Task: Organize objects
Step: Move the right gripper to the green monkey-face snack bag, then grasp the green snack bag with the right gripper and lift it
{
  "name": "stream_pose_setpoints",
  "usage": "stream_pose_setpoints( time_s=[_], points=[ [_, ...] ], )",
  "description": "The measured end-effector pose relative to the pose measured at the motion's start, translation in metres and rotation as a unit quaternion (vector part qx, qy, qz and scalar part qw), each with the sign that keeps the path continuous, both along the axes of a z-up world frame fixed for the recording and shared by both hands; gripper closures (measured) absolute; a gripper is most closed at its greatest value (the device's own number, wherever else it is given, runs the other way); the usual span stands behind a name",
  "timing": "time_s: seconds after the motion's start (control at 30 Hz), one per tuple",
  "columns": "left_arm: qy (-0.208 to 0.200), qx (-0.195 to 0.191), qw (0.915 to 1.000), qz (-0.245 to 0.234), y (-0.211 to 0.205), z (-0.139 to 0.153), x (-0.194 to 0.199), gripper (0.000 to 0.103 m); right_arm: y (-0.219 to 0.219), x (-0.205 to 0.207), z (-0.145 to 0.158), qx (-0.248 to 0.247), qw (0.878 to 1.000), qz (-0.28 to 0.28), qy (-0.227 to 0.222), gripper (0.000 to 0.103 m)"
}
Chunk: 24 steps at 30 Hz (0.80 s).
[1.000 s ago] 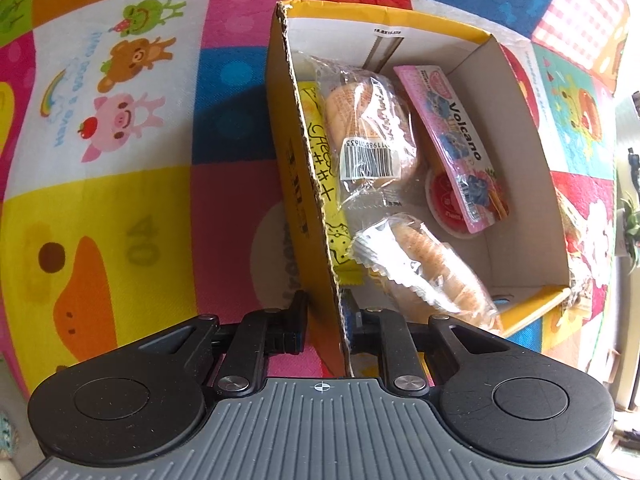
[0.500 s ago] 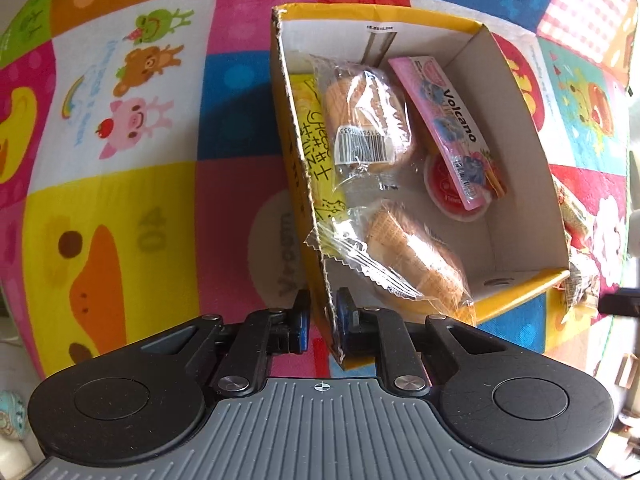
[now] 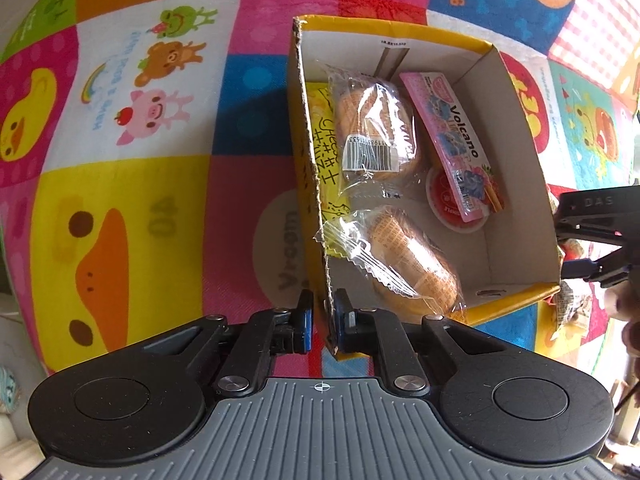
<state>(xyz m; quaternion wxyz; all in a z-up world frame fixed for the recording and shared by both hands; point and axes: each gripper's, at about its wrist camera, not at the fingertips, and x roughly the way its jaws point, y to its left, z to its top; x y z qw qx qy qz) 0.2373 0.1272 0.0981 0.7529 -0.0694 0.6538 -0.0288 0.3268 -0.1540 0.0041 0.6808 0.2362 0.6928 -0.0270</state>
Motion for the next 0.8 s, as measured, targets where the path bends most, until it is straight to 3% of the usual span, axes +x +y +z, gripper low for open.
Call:
stream_pose_setpoints(
  time_s=[0.07, 0.13, 0.23, 0.43, 0.6, 0.8],
  points=[
    [0.000, -0.001, 1.0000, 0.001, 0.002, 0.000, 0.000, 0.090, 0.010, 0.001, 0.002, -0.017, 1.000, 0.020, -0.005, 0.031],
    [0.002, -0.004, 1.0000, 0.001, 0.003, -0.002, 0.000, 0.090, 0.015, 0.000, 0.006, -0.027, 0.999, 0.044, -0.019, 0.044],
    [0.006, -0.003, 0.9999, -0.008, 0.002, -0.006, 0.002, 0.090, 0.019, -0.006, 0.011, -0.050, 0.996, 0.072, -0.017, 0.052],
    [0.008, -0.002, 0.9996, -0.027, -0.001, -0.011, 0.007, 0.090, -0.002, -0.044, 0.032, -0.034, 0.998, 0.048, -0.014, 0.052],
    [0.022, -0.021, 0.9992, -0.026, 0.006, -0.017, 0.012, 0.090, -0.016, -0.087, 0.067, -0.019, 0.999, 0.038, -0.025, 0.053],
    [0.025, -0.028, 0.9985, -0.039, 0.009, -0.020, 0.016, 0.089, -0.017, -0.131, 0.136, -0.032, 0.995, 0.058, -0.080, 0.053]
  ],
)
